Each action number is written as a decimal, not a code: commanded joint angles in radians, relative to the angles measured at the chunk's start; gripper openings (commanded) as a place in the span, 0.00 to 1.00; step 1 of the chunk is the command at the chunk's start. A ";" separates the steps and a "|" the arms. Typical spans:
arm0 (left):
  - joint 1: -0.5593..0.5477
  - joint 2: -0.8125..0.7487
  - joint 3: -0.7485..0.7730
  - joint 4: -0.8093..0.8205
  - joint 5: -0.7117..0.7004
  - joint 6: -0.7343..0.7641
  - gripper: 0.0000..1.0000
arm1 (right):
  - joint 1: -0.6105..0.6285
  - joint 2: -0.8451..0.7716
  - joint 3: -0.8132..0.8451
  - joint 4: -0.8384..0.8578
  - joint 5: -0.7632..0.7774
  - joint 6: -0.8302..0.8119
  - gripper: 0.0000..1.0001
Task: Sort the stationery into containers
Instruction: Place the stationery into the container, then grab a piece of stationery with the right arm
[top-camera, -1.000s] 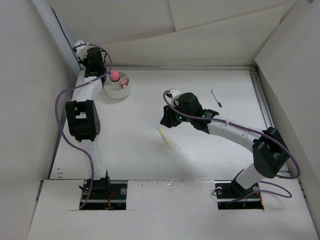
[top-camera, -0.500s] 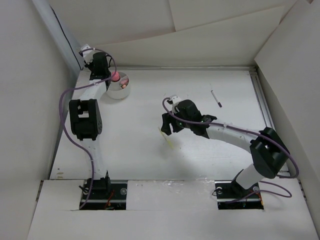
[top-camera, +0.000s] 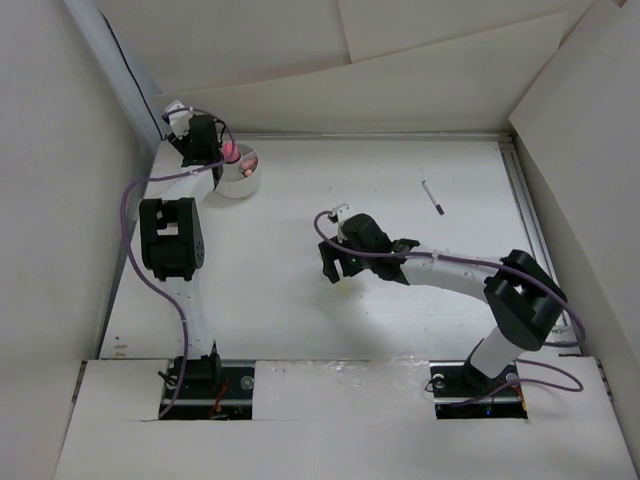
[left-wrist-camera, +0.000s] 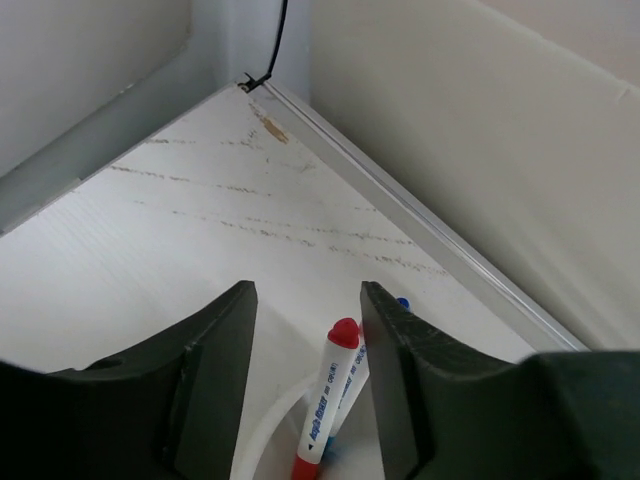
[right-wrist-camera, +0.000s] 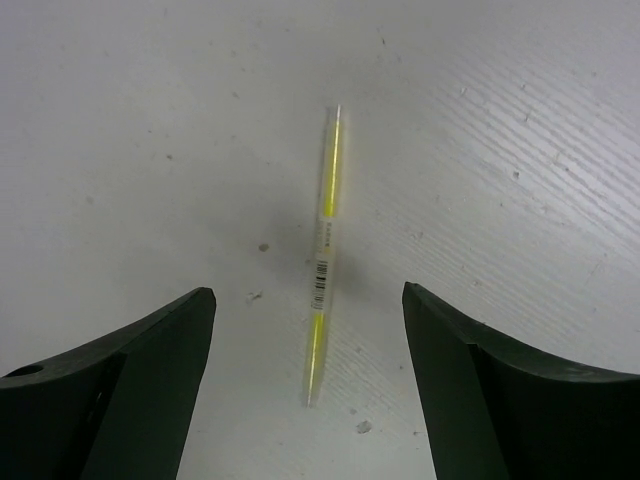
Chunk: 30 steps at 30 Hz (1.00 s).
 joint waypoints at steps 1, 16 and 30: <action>0.000 -0.072 -0.015 0.031 0.020 -0.017 0.43 | 0.037 0.035 0.015 -0.034 0.083 0.016 0.81; 0.000 -0.435 -0.159 0.031 0.250 -0.253 0.44 | 0.114 0.054 -0.103 -0.045 0.206 0.124 0.33; -0.140 -0.925 -0.872 0.246 0.568 -0.466 0.33 | 0.123 0.017 -0.081 -0.025 0.197 0.113 0.00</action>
